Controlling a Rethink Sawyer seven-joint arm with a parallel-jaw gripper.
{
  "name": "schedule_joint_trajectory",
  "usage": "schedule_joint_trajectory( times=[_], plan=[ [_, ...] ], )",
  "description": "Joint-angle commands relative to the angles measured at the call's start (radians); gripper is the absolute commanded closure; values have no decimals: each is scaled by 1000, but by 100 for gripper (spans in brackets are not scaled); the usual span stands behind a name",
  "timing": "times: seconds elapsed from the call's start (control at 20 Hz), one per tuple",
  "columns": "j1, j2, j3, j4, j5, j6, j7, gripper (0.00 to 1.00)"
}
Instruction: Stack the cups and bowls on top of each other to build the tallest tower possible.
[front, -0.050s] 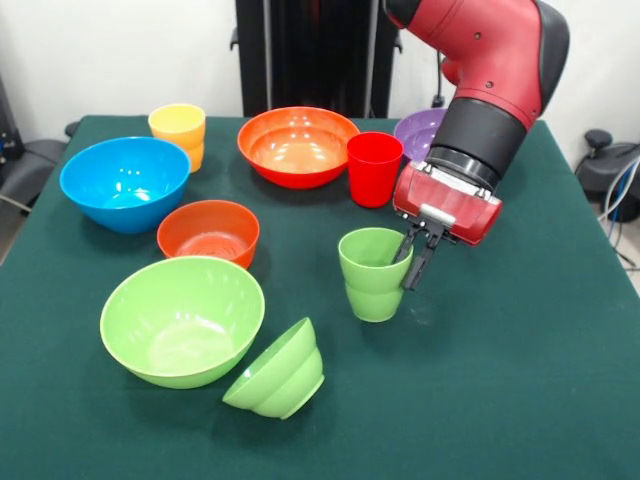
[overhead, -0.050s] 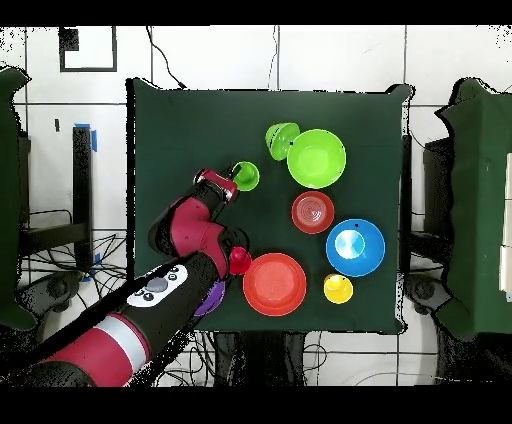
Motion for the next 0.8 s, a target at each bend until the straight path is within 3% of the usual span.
schedule_joint_trajectory(
  times=[0.05,0.5,0.8],
  plan=[
    [-8,29,127,-36,20,81,120,100],
    [-42,-5,181,-23,-43,86,114,100],
    [-50,-4,191,-20,-50,74,110,100]
  ],
)
